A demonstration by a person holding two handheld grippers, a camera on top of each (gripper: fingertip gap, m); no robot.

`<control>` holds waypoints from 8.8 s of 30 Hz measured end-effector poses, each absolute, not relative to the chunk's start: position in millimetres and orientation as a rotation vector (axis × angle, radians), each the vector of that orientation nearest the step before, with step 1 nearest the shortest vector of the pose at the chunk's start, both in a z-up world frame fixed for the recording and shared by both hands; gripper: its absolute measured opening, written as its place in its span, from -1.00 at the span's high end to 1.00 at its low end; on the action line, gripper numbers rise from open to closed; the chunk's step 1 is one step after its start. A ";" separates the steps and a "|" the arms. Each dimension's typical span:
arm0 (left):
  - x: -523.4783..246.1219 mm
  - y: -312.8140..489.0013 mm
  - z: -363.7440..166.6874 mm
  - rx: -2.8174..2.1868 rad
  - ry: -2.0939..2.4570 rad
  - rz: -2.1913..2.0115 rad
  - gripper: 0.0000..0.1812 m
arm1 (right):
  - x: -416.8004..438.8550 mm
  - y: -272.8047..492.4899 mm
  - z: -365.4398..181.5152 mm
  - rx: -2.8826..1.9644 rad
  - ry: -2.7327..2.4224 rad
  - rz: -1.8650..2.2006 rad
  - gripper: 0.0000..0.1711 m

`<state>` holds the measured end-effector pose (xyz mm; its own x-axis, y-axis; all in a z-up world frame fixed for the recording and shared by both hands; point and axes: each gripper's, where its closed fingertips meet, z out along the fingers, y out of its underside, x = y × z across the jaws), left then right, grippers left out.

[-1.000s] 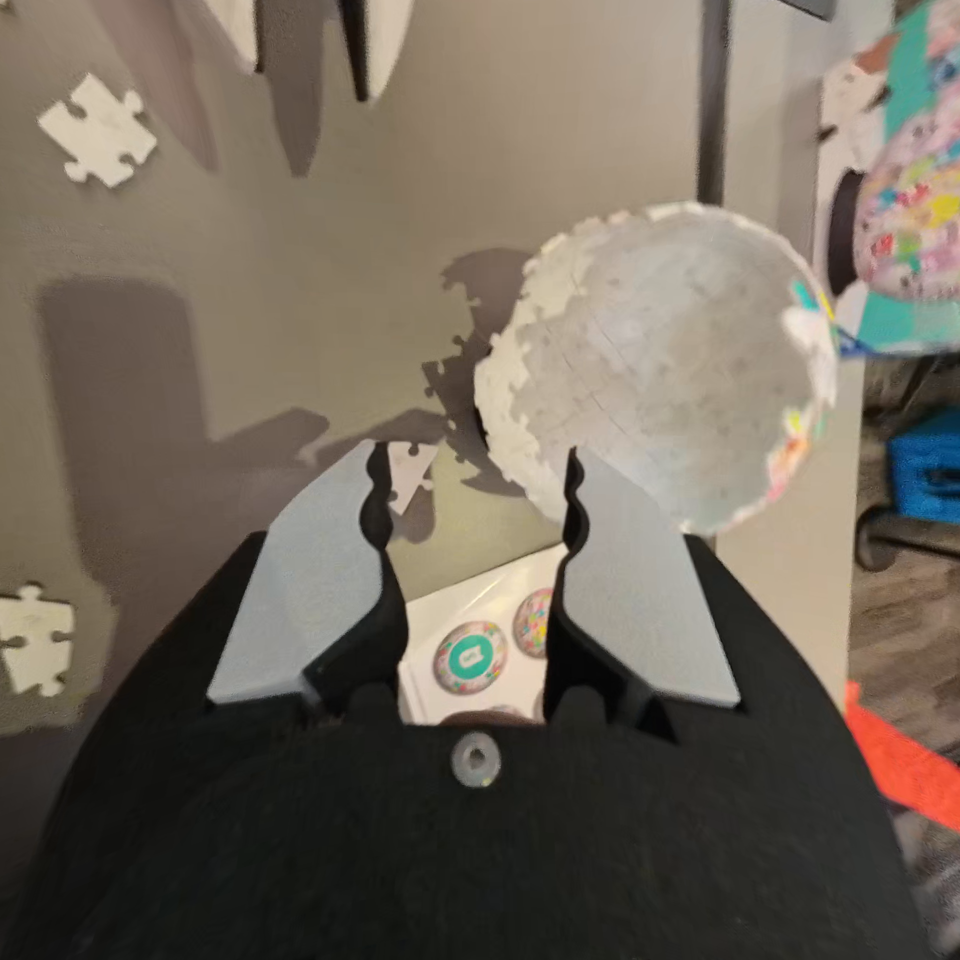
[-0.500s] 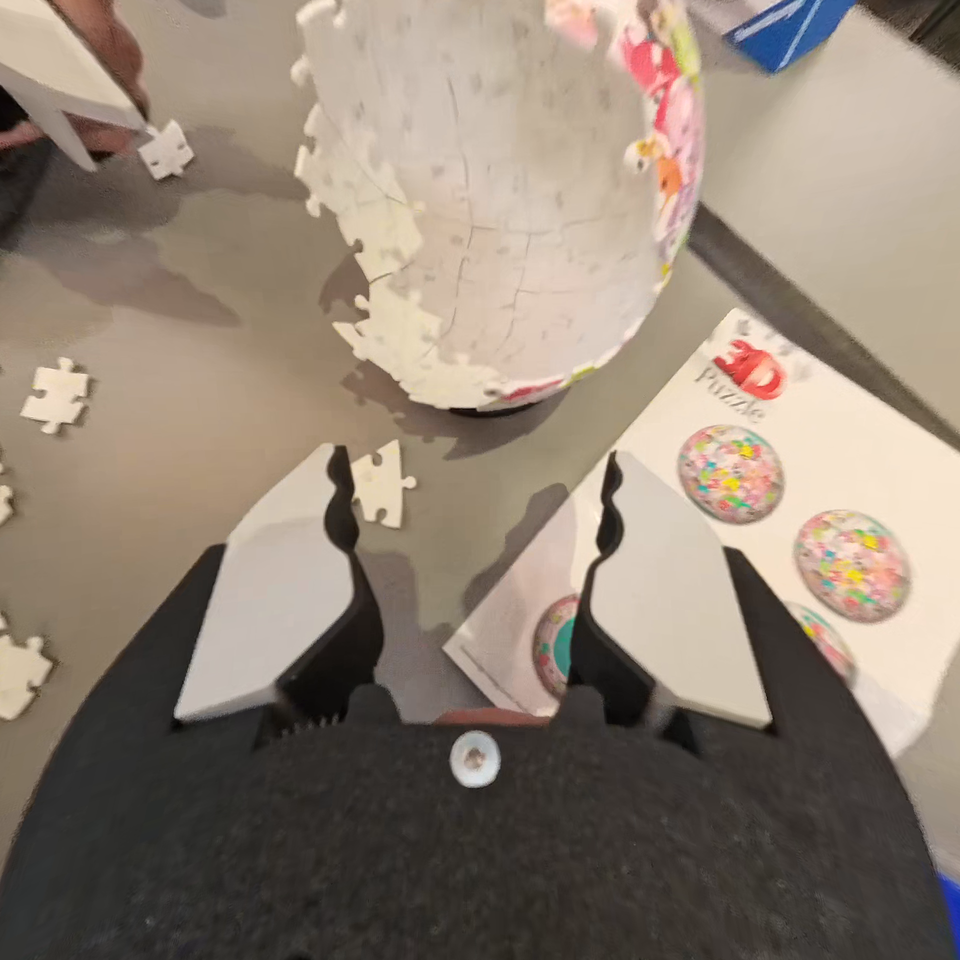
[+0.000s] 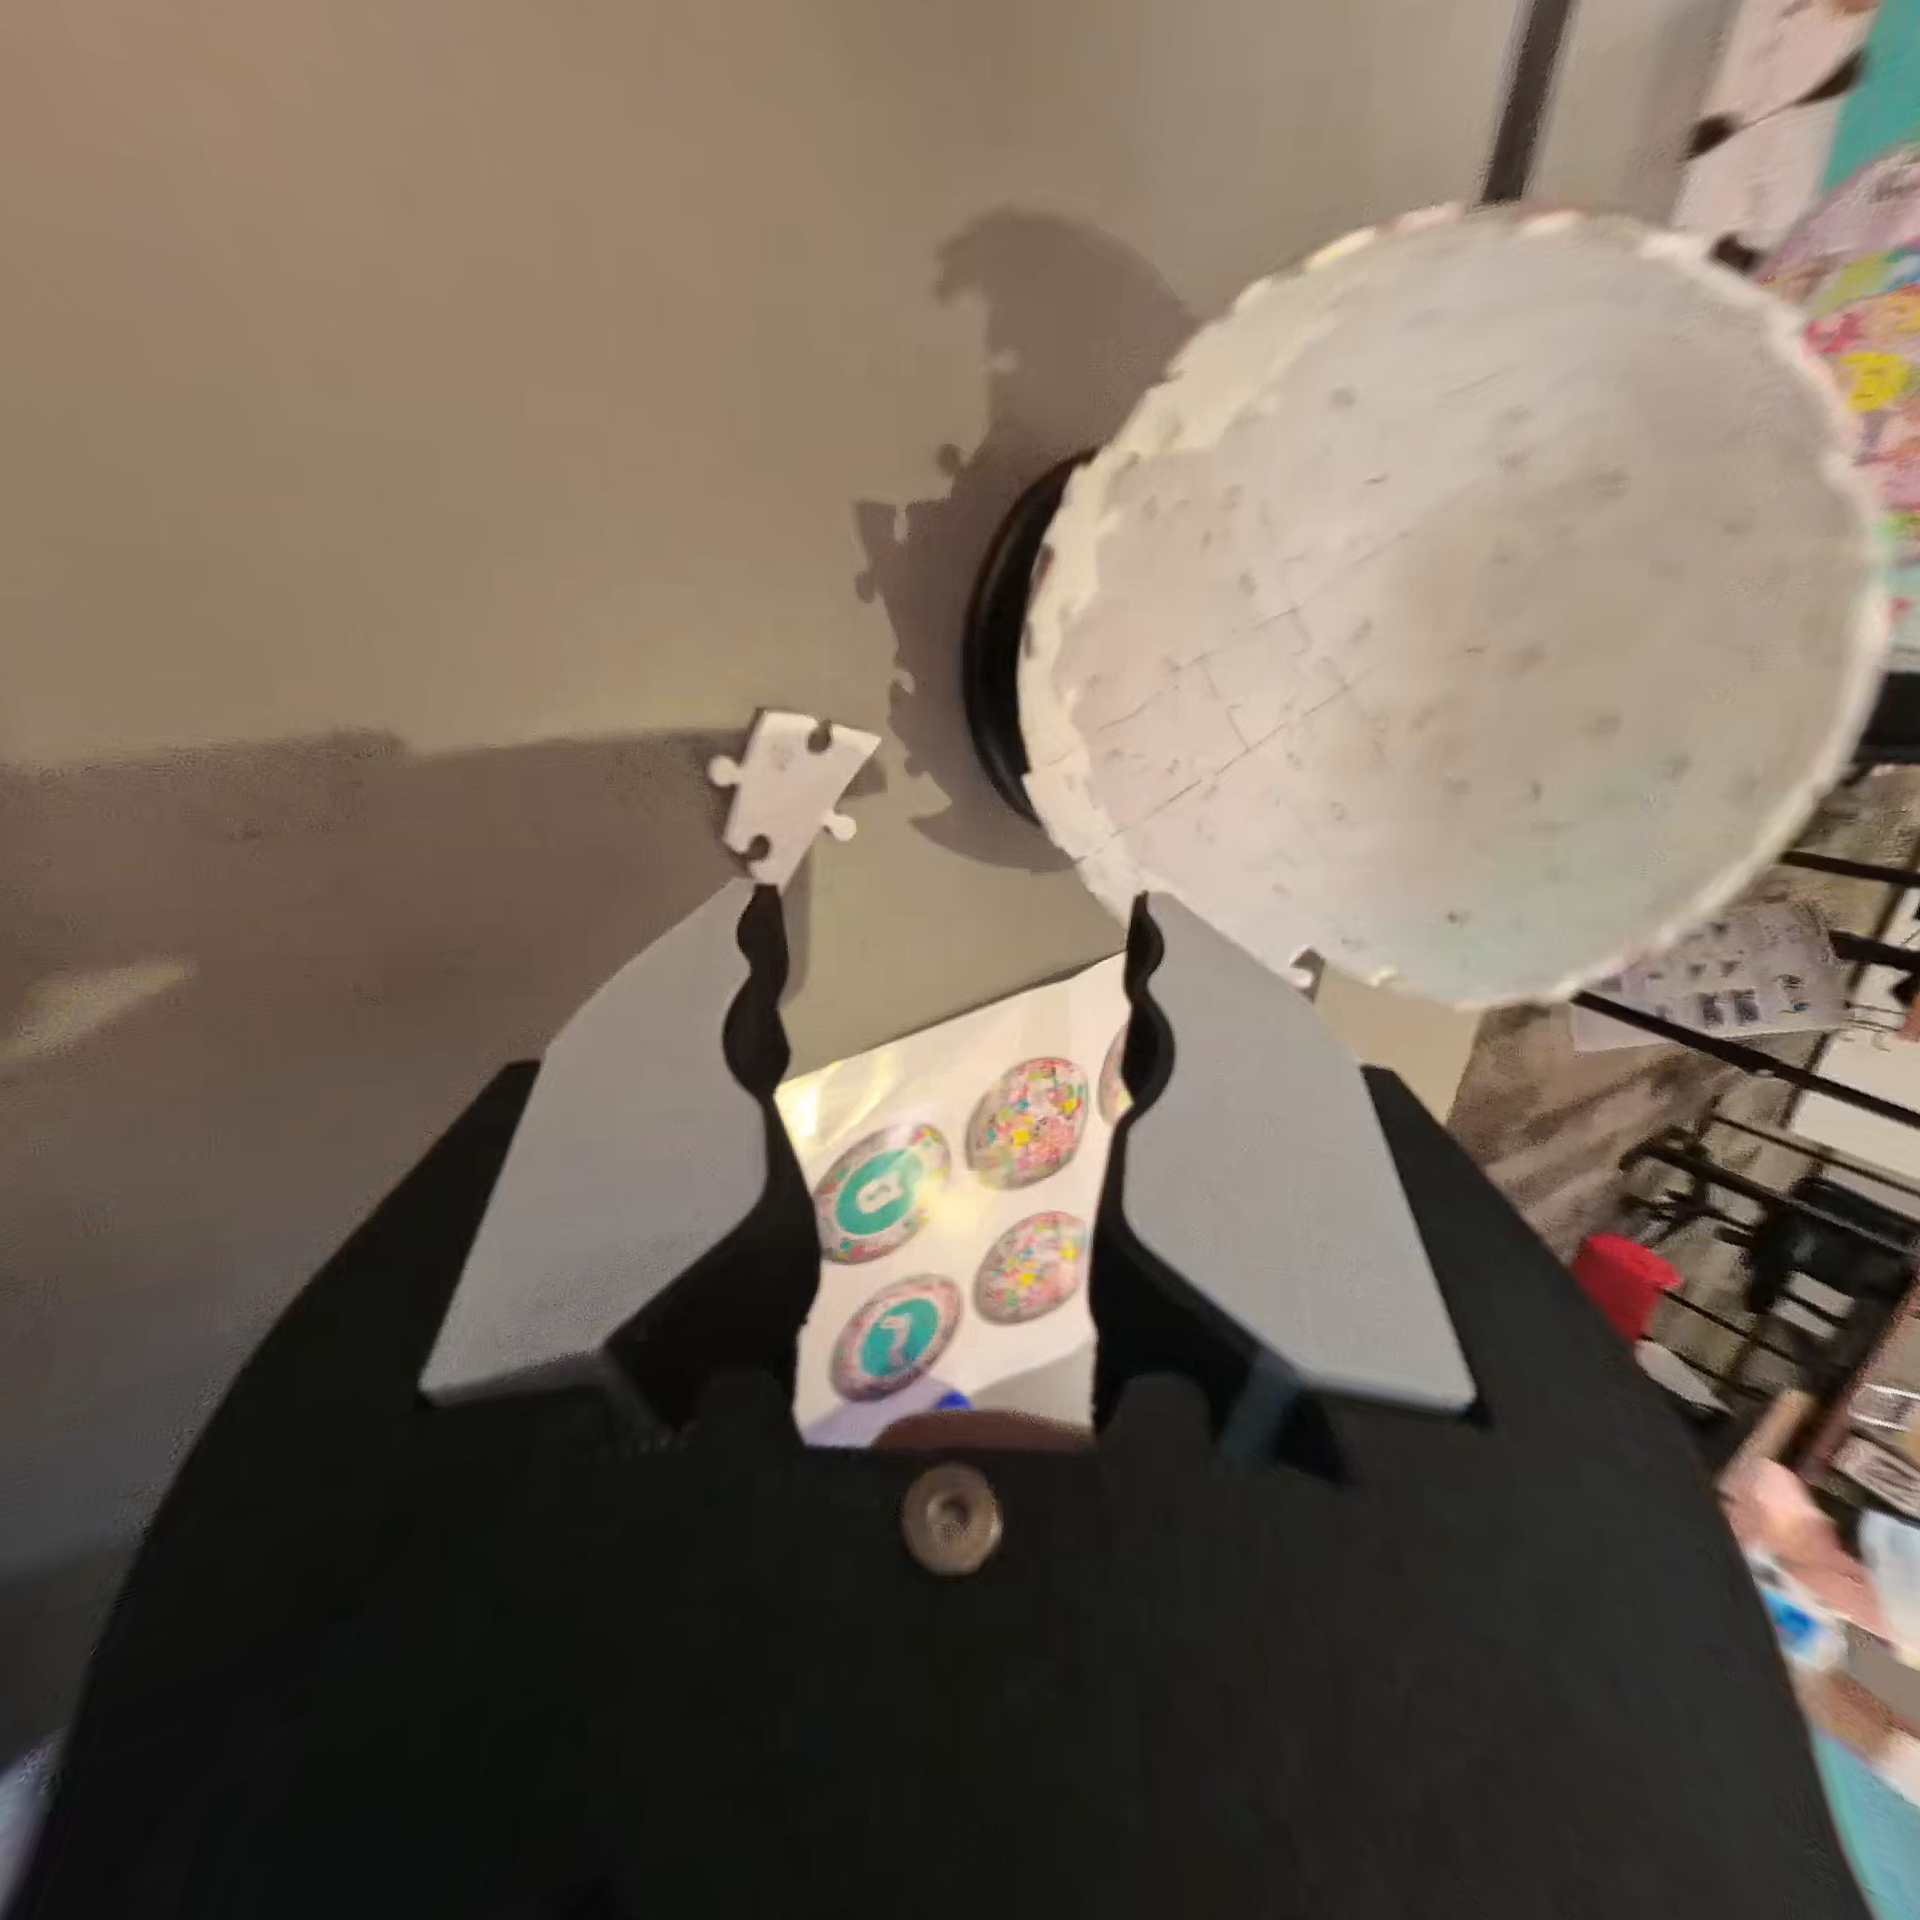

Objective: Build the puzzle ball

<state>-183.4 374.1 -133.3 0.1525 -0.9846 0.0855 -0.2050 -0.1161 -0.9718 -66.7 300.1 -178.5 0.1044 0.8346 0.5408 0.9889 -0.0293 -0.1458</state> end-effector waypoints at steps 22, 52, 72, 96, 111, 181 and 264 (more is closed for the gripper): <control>-244.7 321.4 -134.4 -1.495 1.267 -1.252 0.24 | -71.0 326.7 -213.5 -2.076 -2.062 -0.430 0.32; -219.3 351.5 -139.1 -1.553 1.207 -1.152 0.21 | -90.8 321.2 -131.8 -1.992 -1.470 -0.101 -0.03; -122.5 388.1 -146.5 -1.805 1.173 -1.269 0.01 | -75.8 322.2 -182.6 -2.329 -0.472 0.898 -0.07; -113.6 407.8 -125.8 -1.800 1.320 -1.250 0.27 | -86.2 308.6 -201.7 -2.423 -0.693 0.678 0.10; -108.0 423.2 -134.2 -1.869 1.388 -1.380 0.28 | -97.9 292.7 -169.2 -2.394 -0.633 0.823 0.07; -198.0 108.4 -191.7 -1.982 1.403 -0.946 0.42 | -161.8 125.7 -222.4 -2.052 -1.557 0.462 0.43; -244.3 58.3 -102.0 -1.814 2.430 -2.428 0.97 | -222.9 45.8 -86.2 -0.893 -1.992 0.107 0.89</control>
<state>-244.3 58.3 -102.0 -0.3576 -0.0843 0.9301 -0.9301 -0.0572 -0.3628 -222.9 45.8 -86.2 -0.3133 0.6268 0.7135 0.5471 0.7332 -0.4039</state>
